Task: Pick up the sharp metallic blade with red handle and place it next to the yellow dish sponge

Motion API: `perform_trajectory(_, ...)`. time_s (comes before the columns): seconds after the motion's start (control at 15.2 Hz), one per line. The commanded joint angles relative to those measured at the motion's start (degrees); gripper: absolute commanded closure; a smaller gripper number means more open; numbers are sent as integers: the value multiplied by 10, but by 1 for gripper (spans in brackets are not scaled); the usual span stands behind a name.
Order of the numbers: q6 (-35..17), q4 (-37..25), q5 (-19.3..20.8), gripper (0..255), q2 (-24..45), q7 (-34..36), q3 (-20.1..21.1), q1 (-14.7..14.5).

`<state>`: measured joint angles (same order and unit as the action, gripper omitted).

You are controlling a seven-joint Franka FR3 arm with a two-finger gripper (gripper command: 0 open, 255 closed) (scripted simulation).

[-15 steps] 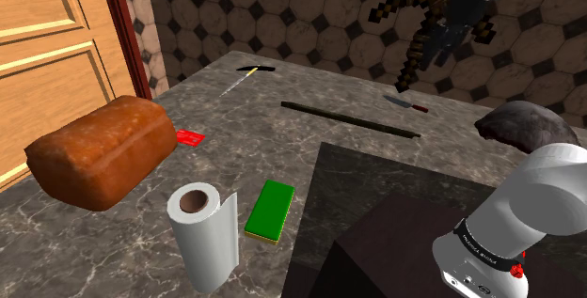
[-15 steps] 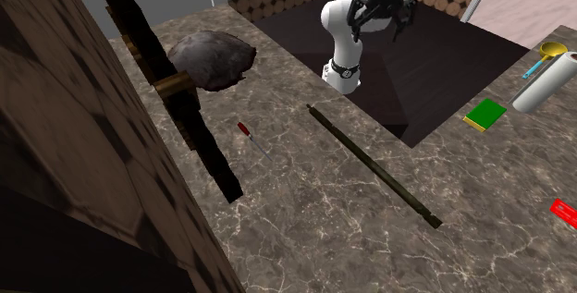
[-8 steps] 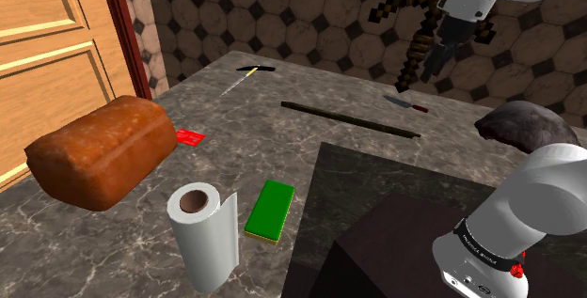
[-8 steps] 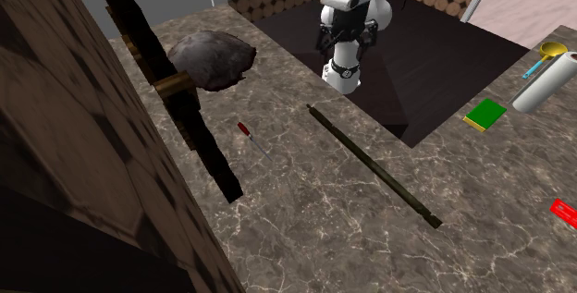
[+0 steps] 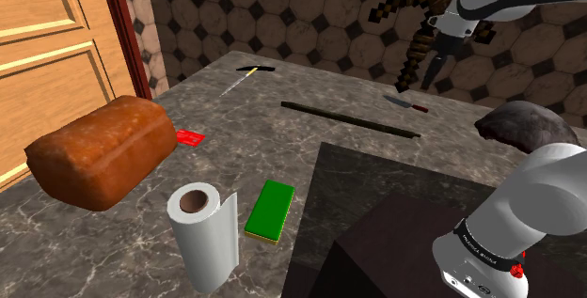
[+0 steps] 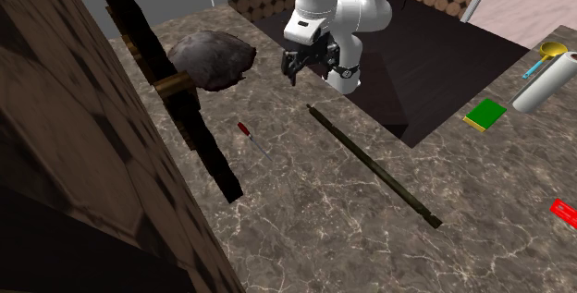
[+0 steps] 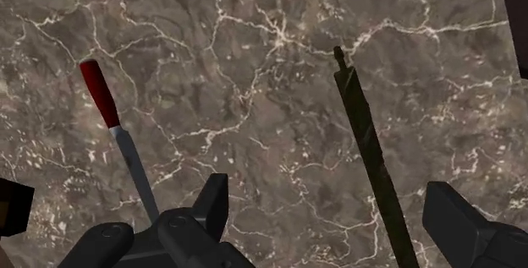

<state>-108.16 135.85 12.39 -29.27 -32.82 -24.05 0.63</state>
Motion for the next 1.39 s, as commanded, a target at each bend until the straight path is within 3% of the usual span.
perform_trajectory(0.0,-26,-5,7,0,32,-46,-28,-2)
perform_trajectory(0.4,-89,-63,-16,0,163,-186,-105,-21)
perform_trajectory(0.73,-131,-133,-83,0,296,-320,-148,-24)
perform_trajectory(0.99,-147,-204,-153,0,409,-426,-150,3)
perform_trajectory(1.32,-175,-191,-166,0,427,-436,-143,11)
